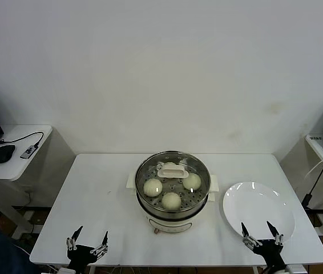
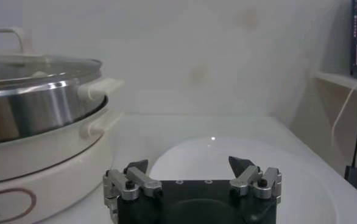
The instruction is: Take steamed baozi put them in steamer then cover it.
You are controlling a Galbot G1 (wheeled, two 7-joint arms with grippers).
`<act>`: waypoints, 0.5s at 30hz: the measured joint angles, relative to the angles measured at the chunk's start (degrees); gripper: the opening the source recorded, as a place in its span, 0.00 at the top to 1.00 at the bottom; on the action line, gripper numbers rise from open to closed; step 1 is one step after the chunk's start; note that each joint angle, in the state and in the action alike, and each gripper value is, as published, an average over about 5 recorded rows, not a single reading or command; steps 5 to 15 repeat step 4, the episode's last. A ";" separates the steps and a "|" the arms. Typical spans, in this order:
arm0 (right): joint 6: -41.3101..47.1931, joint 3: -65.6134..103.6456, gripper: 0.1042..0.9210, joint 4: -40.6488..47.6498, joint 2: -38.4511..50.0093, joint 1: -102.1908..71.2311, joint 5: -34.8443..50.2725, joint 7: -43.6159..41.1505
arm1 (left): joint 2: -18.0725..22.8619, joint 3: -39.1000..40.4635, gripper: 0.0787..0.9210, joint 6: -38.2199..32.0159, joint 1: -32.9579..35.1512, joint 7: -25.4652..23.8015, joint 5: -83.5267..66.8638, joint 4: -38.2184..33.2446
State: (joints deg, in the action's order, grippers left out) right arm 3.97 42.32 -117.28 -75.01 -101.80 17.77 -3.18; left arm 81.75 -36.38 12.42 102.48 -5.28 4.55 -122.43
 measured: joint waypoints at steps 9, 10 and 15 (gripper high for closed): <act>-0.03 0.11 0.12 -0.14 -0.05 0.00 -0.41 -0.26 | 0.07 -0.06 0.12 0.01 -0.11 -0.09 -0.26 0.05; -0.03 0.11 0.12 -0.14 -0.05 0.00 -0.41 -0.26 | 0.07 -0.06 0.12 0.01 -0.11 -0.09 -0.26 0.05; -0.03 0.11 0.12 -0.14 -0.05 0.00 -0.41 -0.26 | 0.07 -0.06 0.12 0.01 -0.11 -0.09 -0.26 0.05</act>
